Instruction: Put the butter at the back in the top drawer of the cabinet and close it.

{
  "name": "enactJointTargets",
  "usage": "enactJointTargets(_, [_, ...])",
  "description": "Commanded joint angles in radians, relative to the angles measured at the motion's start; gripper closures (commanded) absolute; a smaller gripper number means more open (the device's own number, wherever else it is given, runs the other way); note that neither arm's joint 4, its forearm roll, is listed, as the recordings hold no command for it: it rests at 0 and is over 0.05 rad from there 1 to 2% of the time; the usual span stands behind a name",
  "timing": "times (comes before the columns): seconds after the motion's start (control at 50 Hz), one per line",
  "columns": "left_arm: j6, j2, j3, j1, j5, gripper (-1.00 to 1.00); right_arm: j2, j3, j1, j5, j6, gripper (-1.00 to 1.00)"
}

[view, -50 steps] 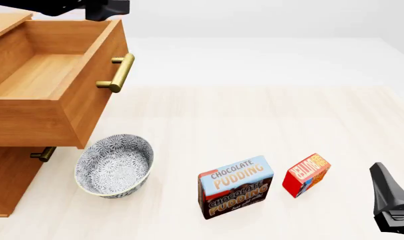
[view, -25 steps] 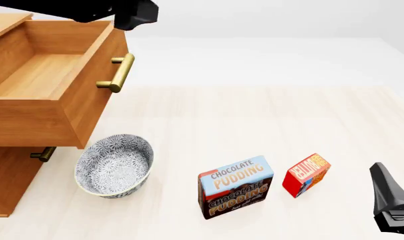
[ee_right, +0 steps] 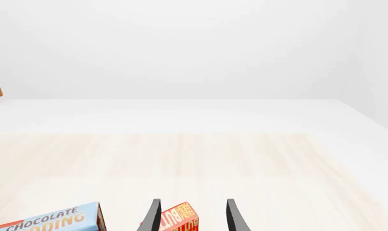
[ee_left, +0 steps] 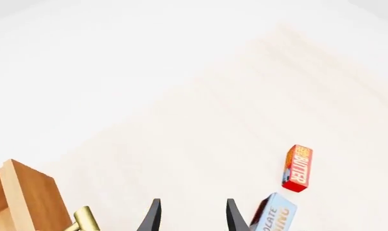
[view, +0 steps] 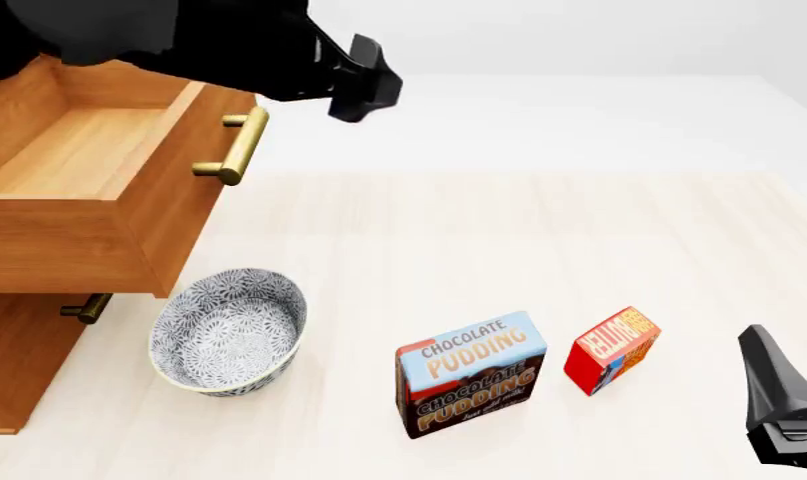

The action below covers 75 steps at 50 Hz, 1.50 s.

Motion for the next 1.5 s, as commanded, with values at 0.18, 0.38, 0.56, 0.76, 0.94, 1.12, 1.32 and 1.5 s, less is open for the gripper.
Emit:
enactJointTargets(0.18, [0.017, 0.146, -0.024, -0.075, -0.051, -1.00, 0.000, 0.000, 0.000, 0.000, 0.000, -1.00])
enactJointTargets(0.38, [0.022, 0.212, -0.071, -0.110, -0.046, -1.00, 0.000, 0.000, 0.000, 0.000, 0.000, -1.00])
enactJointTargets(0.56, [0.019, 0.270, -0.104, -0.137, -0.047, -1.00, 0.000, 0.000, 0.000, 0.000, 0.000, -1.00])
enactJointTargets(0.76, [0.008, 0.331, -0.133, -0.162, -0.048, -1.00, 0.000, 0.000, 0.000, 0.000, 0.000, -1.00])
enactJointTargets(0.94, [-0.015, 0.396, -0.142, -0.189, -0.066, -1.00, 0.000, 0.000, 0.000, 0.000, 0.000, -1.00])
enactJointTargets(1.12, [-0.031, 0.446, -0.161, -0.210, -0.072, -1.00, 0.000, 0.000, 0.000, 0.000, 0.000, -1.00])
enactJointTargets(1.32, [-0.043, 0.502, -0.187, -0.233, -0.078, -1.00, 0.000, 0.000, 0.000, 0.000, 0.000, -1.00])
enactJointTargets(1.5, [-0.046, 0.549, -0.224, -0.251, -0.071, -1.00, 0.000, 0.000, 0.000, 0.000, 0.000, -1.00])
